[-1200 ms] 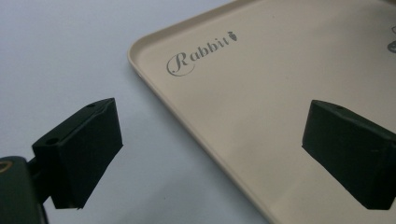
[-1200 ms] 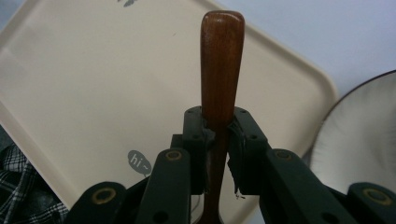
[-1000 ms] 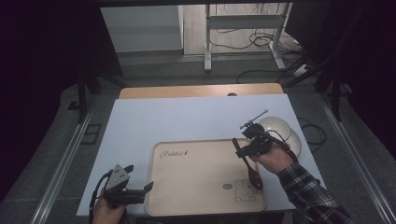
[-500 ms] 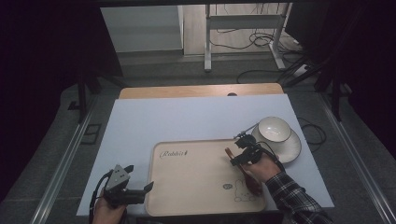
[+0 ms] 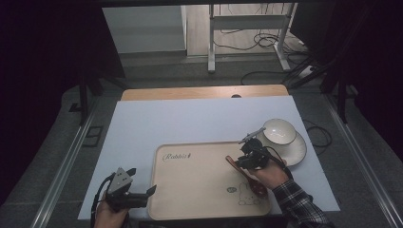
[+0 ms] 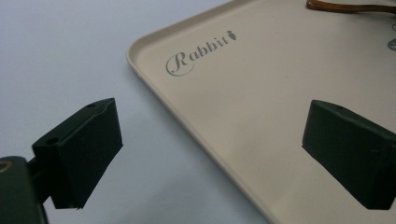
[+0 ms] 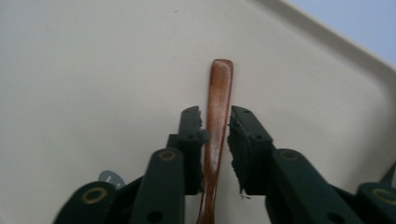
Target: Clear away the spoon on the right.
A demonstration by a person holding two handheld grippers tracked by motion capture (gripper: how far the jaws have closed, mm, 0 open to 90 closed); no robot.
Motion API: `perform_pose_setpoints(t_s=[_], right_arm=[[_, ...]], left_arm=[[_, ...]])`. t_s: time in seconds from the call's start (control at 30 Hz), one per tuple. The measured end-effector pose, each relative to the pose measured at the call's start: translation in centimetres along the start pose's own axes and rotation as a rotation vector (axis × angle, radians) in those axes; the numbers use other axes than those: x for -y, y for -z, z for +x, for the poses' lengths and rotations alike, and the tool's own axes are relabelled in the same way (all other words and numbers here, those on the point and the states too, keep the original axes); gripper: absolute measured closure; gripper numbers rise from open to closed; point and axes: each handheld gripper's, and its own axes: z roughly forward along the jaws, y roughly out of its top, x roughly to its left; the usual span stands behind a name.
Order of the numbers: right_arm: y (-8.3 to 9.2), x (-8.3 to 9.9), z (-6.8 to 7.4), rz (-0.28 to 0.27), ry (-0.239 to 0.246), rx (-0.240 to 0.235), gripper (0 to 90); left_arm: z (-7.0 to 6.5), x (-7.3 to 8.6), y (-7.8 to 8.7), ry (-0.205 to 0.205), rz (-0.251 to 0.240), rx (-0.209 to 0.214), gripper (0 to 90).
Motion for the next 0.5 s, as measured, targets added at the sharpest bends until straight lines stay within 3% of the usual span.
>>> perform_pose_setpoints(t_s=[0.17, 0.3, 0.5], right_arm=[[-0.3, 0.7, 0.6, -0.022, 0.03, -0.018, 89.3], [-0.8, 1.2, 1.0, -0.039, 0.07, -0.013, 90.0], [-1.7, 2.0, 1.0, -0.047, 0.067, -0.003, 90.0]], left_arm=[[0.0, 0.0, 0.0, -0.001, -0.001, 0.001, 4.5], [0.0, 0.0, 0.0, -0.001, -0.002, 0.001, 4.5], [0.0, 0.0, 0.0, -0.004, -0.003, 0.002, 4.5]])
